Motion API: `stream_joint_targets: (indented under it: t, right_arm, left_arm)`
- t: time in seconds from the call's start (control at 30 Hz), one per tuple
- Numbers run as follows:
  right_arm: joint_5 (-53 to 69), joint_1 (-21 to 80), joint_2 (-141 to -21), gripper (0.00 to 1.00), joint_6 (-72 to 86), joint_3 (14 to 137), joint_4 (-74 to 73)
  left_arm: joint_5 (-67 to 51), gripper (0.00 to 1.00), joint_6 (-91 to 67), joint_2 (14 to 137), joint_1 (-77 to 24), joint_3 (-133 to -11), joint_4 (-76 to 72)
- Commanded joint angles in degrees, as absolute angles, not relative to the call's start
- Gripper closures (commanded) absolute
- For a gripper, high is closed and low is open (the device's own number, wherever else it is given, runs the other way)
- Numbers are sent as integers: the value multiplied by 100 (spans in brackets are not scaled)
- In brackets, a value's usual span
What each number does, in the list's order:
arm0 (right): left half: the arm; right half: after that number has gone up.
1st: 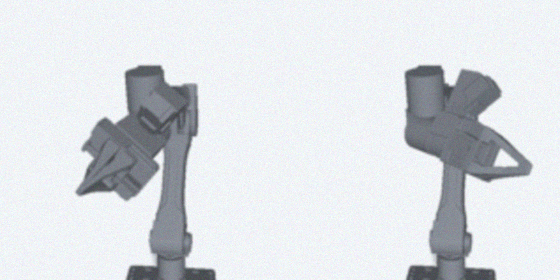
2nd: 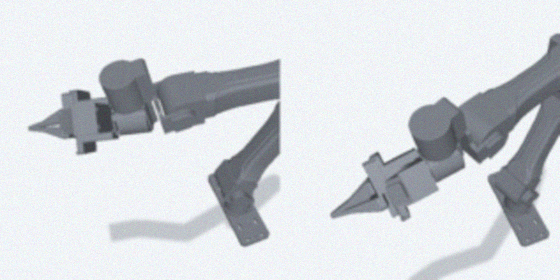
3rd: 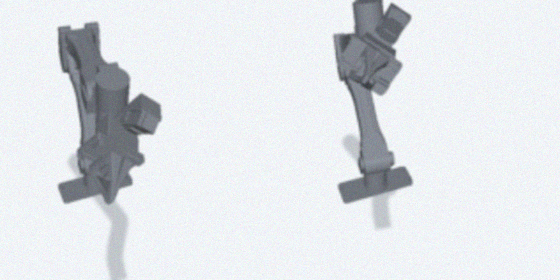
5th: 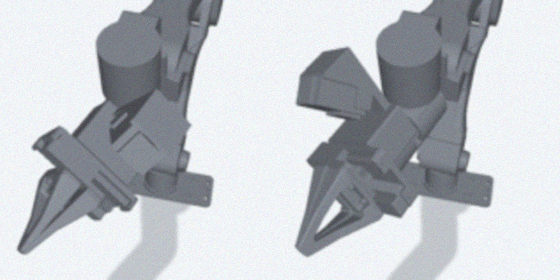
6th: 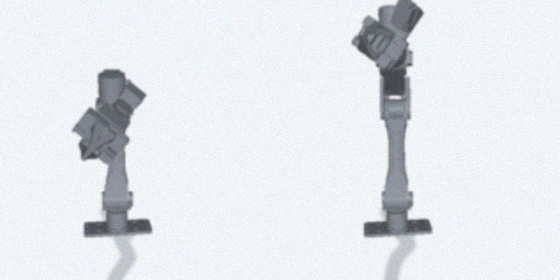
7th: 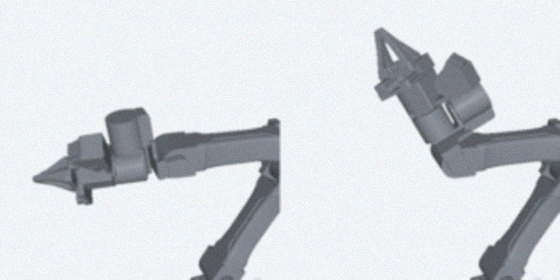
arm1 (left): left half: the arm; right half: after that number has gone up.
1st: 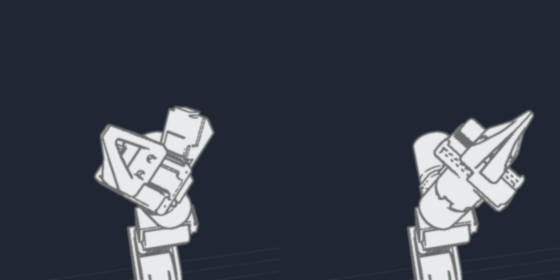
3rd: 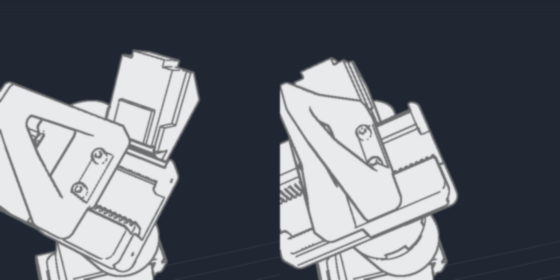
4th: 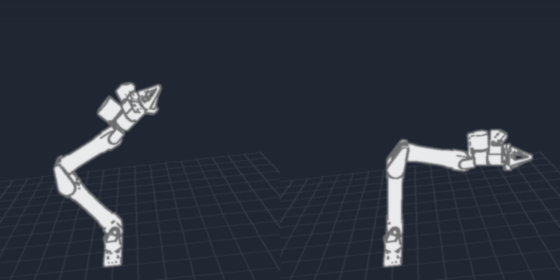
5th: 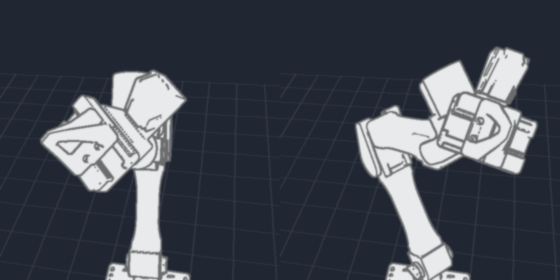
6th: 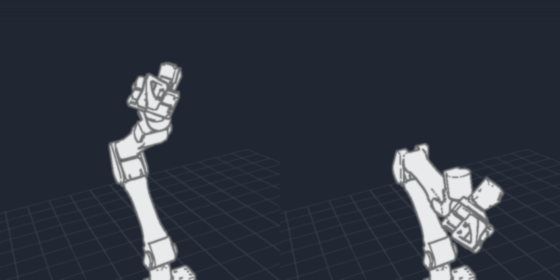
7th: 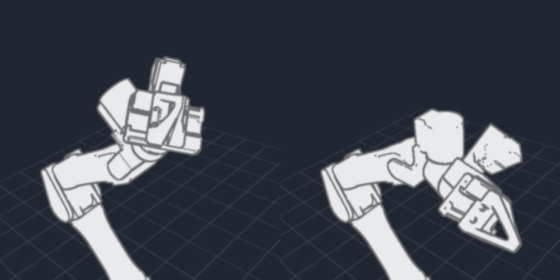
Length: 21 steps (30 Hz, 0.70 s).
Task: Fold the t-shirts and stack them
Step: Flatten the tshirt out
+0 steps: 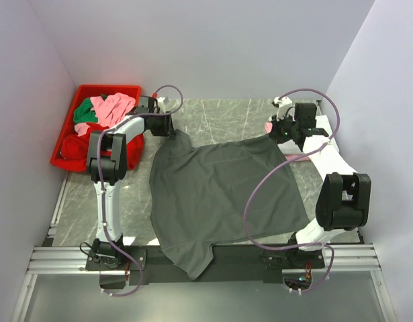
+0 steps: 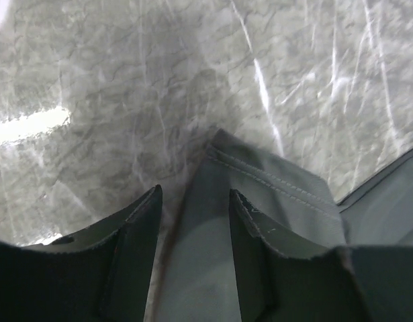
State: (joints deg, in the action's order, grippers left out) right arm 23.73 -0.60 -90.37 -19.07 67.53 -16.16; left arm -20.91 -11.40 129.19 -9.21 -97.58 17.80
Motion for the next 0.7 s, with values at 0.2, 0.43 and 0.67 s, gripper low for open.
stream_joint_targets:
  t: [0.2,0.43,0.67]
  right_arm:
    - [2505,-26,-9018,100,-1846,7022,-1582]
    - [2514,-26,-8982,100,-1863,7049,-1608]
    - [2549,-26,-8921,100,-1863,7066,-1670]
  left_arm:
    - [-1740,59,-378,13175,-1142,-10169,2653]
    - [-1820,93,-308,13193,-1195,-10239,2716]
    - [-1214,99,-404,12421,-1195,-9915,2173]
